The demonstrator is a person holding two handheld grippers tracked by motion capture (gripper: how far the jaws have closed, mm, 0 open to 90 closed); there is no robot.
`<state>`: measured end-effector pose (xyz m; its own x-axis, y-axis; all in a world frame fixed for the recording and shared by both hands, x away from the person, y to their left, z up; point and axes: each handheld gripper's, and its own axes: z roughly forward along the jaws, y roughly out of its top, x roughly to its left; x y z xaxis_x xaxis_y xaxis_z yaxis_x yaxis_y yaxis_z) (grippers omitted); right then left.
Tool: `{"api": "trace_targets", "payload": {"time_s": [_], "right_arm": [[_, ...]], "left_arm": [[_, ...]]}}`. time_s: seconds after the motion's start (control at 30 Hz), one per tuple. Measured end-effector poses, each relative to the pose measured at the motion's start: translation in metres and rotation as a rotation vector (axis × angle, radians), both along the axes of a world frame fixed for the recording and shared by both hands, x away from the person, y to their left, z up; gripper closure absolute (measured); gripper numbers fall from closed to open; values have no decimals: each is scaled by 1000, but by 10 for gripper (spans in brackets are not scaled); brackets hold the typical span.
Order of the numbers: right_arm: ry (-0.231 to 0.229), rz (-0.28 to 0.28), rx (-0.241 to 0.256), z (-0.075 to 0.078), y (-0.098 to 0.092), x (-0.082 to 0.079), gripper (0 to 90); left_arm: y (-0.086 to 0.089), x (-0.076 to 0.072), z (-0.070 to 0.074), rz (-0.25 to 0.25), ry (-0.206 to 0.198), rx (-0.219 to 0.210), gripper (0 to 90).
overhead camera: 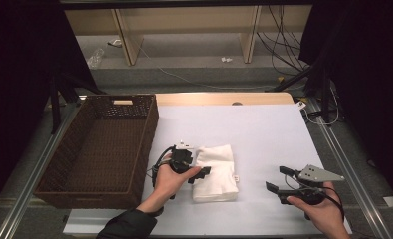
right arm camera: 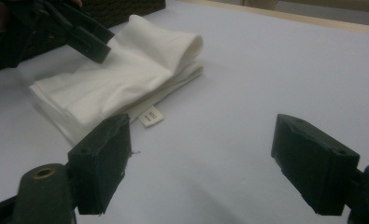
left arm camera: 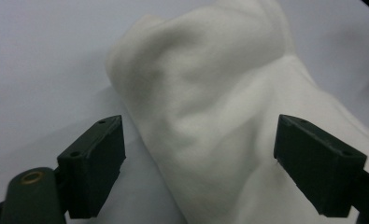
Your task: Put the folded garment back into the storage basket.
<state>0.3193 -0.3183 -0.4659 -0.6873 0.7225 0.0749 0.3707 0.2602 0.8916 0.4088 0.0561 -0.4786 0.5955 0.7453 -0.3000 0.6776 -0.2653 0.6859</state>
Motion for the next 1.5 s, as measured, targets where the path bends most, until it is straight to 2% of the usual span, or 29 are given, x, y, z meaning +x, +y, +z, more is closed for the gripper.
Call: {"api": "trace_targets", "payload": {"time_s": [0.13, 0.23, 0.37, 0.57, 0.77, 0.83, 0.97, 1.23, 1.5], "right_arm": [[1, 1, 0, 0, 0, 0, 210], [2, 3, -3, 0, 0, 0, 211], [6, 2, -4, 0, 1, -1, 211], [3, 9, -11, 0, 3, 0, 212], [6, 15, -16, 0, 4, -1, 214], [5, 15, -16, 0, 4, -1, 214], [7, 18, -15, -1, 4, 0, 215], [7, 21, -16, -1, 4, 0, 216], [12, 23, -5, -2, 3, 0, 219]], "left_arm": [[-7, 6, -10, 2, 26, 7, 187], [-10, 8, -10, -2, 14, 4, 202], [-17, 5, -13, -19, -41, 44, 244], [-27, -3, -15, -13, -126, 117, 353], [-35, -12, -13, -32, -169, 153, 542], [-37, -14, -12, -42, -177, 158, 571], [-38, -17, -13, -51, -185, 147, 686], [-35, -17, -14, -58, -188, 122, 737], [-29, -14, -9, -53, -150, 61, 751]]}}
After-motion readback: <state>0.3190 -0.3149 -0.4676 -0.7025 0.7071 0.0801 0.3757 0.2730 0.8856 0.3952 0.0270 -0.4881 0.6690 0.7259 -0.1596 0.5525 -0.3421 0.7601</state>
